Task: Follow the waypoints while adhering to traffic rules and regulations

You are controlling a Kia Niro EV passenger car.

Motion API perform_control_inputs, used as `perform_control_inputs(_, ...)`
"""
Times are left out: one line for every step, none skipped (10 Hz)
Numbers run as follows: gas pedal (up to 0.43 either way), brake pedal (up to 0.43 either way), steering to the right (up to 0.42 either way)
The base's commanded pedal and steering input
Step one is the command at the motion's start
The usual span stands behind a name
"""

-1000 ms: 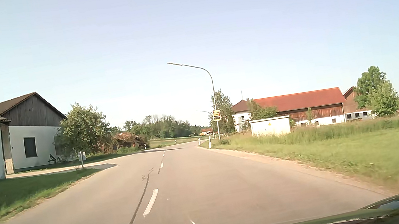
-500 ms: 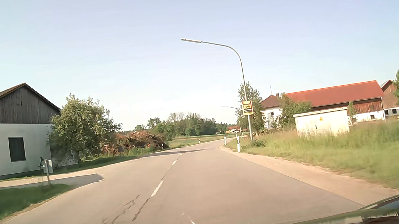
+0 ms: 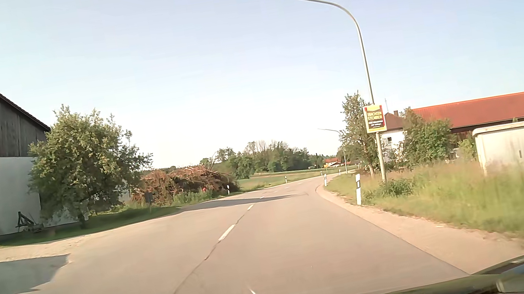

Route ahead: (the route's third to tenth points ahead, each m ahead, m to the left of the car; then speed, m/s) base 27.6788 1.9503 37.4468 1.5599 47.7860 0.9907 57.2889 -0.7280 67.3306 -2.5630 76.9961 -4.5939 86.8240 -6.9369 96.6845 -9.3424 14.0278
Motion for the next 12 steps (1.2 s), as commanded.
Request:
perform_control_inputs(0.028, 0.000, -0.010)
perform_control_inputs(0.047, 0.000, -0.008)
perform_control_inputs(0.059, 0.000, -0.008)
perform_control_inputs(0.079, 0.000, -0.008)
perform_control_inputs(0.087, 0.000, -0.008)
perform_control_inputs(0.087, 0.000, -0.006)
perform_control_inputs(0.087, 0.000, -0.005)
perform_control_inputs(0.087, 0.000, -0.003)
perform_control_inputs(0.098, 0.000, -0.001)
perform_control_inputs(0.098, 0.000, 0.001)
perform_control_inputs(0.110, 0.000, 0.002)
perform_control_inputs(0.110, 0.000, 0.004)
